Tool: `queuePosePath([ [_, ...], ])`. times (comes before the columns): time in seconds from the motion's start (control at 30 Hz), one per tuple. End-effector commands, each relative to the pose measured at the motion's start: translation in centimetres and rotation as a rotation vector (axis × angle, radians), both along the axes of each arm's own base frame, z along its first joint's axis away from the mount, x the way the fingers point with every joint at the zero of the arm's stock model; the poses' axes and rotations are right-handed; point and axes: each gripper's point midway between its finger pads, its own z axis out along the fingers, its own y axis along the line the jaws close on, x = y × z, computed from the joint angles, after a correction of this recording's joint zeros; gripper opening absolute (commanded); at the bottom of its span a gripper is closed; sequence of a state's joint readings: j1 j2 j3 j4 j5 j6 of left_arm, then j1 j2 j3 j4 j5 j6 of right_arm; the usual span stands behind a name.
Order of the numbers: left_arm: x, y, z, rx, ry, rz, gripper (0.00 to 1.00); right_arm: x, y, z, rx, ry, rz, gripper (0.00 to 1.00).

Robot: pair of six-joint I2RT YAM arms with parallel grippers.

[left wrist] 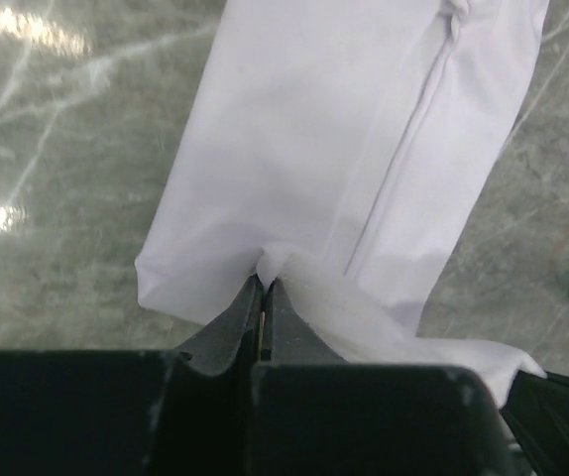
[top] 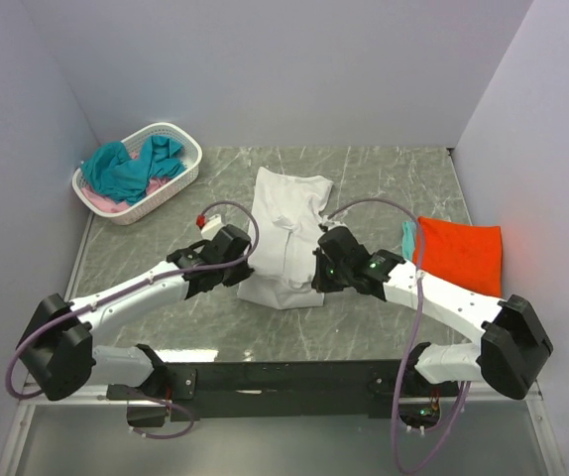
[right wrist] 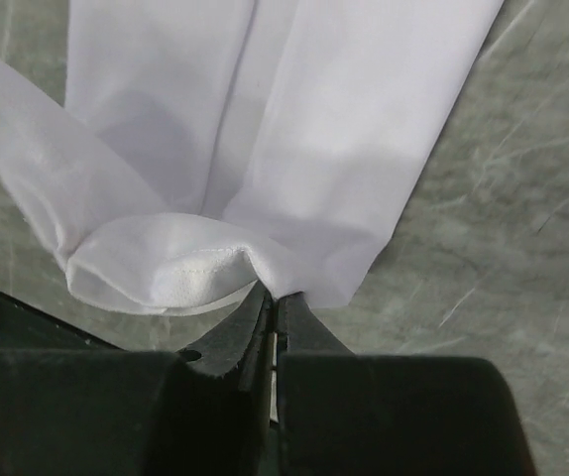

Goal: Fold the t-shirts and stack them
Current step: Fold the tshirt

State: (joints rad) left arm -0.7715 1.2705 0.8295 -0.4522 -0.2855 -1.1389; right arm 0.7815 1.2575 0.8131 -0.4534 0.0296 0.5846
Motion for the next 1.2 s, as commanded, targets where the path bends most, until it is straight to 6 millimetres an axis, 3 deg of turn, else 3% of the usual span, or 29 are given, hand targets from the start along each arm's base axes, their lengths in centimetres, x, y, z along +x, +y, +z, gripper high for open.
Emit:
queuePosePath([
  [0.0,2.4,-0.8,2.0,-0.001,-0.063,-0.040,0.01,3.0,0.7,2.7,0.039,-0.084,0.000,0.00],
  [0.13,4.5,-1.0,2.8,0.006,-0.087,-0.054,0.01,4.6,0.4,2.9,0.025,-0.088,-0.008,0.00],
  [0.47,9.2,-1.1,2.7,0.044,-0.085,-0.087,0.01,9.0,-0.7,4.3,0.022,-0.130,-0.067,0.00],
  [0.77,12.2,-1.0,2.7,0.054,-0.099,-0.097,0.01,11.4,-0.7,3.4,0.037,-0.096,-0.063,0.00],
  [1.17,15.2,-1.3,0.2,0.075,-0.055,-0.122,0.01,14.6,-1.7,1.4,0.043,-0.051,-0.117,0.00],
])
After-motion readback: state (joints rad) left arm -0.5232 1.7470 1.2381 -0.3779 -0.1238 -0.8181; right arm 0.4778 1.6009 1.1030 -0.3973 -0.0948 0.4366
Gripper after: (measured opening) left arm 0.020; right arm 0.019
